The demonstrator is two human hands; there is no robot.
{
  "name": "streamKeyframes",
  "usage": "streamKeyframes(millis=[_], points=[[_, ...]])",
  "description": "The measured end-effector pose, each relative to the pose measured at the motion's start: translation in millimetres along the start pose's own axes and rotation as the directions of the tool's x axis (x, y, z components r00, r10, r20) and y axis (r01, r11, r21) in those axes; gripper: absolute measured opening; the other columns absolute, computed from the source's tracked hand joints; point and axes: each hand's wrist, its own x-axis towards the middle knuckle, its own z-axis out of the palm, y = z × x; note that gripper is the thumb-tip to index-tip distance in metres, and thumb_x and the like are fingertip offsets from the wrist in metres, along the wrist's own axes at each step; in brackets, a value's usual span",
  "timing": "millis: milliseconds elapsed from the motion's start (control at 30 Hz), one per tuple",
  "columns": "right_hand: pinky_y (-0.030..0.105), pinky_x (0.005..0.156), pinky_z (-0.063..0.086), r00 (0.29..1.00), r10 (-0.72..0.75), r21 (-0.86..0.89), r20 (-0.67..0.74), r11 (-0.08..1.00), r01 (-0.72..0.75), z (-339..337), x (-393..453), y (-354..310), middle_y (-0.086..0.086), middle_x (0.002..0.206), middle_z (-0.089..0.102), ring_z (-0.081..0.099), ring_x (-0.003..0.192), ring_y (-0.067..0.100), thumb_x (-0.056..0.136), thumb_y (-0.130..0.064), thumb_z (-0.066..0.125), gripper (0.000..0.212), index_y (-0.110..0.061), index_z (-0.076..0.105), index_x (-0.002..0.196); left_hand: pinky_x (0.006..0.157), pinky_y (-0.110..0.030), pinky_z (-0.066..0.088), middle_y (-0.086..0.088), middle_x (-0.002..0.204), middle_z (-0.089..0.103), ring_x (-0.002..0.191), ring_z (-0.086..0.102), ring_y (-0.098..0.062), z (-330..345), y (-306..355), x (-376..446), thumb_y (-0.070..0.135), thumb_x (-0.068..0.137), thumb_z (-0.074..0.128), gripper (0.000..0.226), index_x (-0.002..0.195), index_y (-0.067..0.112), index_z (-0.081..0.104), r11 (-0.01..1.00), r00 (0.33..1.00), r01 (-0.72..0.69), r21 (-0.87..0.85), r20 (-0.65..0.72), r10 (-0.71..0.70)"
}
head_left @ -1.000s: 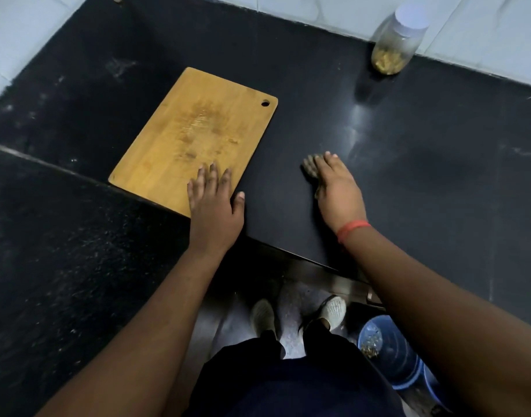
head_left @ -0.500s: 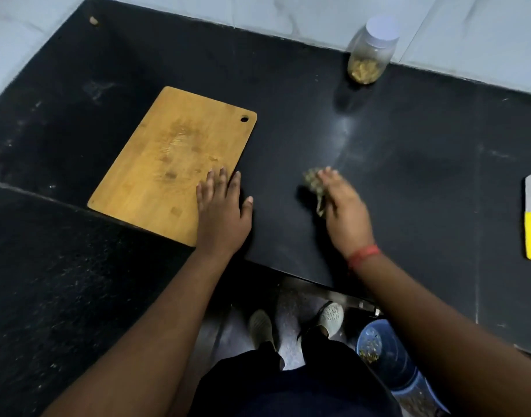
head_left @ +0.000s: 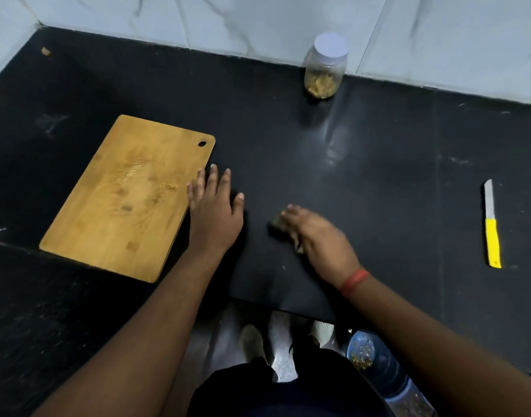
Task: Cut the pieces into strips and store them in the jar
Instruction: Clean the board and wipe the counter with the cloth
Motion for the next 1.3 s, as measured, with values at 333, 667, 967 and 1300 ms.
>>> streamKeyframes(millis=[333, 667, 967, 1300], points=[[0.030, 0.118, 0.016, 0.937, 0.301, -0.185, -0.175, 0.925, -0.332, -40, 138, 99, 0.022, 0.148, 0.038, 0.033, 0.139, 0.036, 0.096, -0.004, 0.043, 0.047, -0.004, 0.044, 0.143, 0.125, -0.049, -0.001, -0.011, 0.166, 0.019, 0.156, 0.000, -0.028, 19, 37, 16, 0.039, 0.104, 0.040, 0.059, 0.157, 0.014, 0.029, 0.999, 0.999, -0.042, 0.024, 0.023, 0.041], [0.030, 0.118, 0.028, 0.989, -0.058, 0.054, 0.139, 0.997, 0.051, -21, 37, 40, 0.003, 0.147, 0.048, 0.040, 0.139, 0.016, 0.077, 0.011, 0.055, 0.067, -0.017, 0.056, 0.138, 0.125, -0.051, 0.002, -0.012, 0.166, 0.020, 0.156, 0.002, -0.027, 17, 17, 10, 0.036, 0.104, 0.044, 0.058, 0.156, 0.012, 0.032, 1.000, 1.000, 0.028, 0.013, 0.008, -0.028], [0.024, 0.116, 0.018, 0.861, 0.456, -0.102, -0.226, 0.868, -0.486, -58, 168, 122, 0.017, 0.150, 0.039, 0.033, 0.140, 0.031, 0.080, 0.008, 0.052, 0.065, -0.009, 0.046, 0.143, 0.125, -0.052, 0.004, -0.013, 0.165, 0.021, 0.155, 0.004, -0.029, 15, 3, -8, 0.035, 0.104, 0.047, 0.057, 0.155, 0.012, 0.035, 0.999, 0.999, 0.046, 0.019, 0.006, -0.046], [0.026, 0.118, 0.022, 0.977, -0.143, -0.079, 0.157, 0.984, 0.157, 26, 104, 7, 0.003, 0.151, 0.043, 0.034, 0.142, 0.019, 0.089, 0.005, 0.050, 0.059, -0.020, 0.052, 0.142, 0.124, -0.054, 0.006, -0.014, 0.165, 0.023, 0.155, 0.007, -0.029, -3, -29, -25, 0.037, 0.102, 0.043, 0.059, 0.154, 0.011, 0.036, 0.997, 0.998, 0.054, 0.053, -0.013, -0.053]])
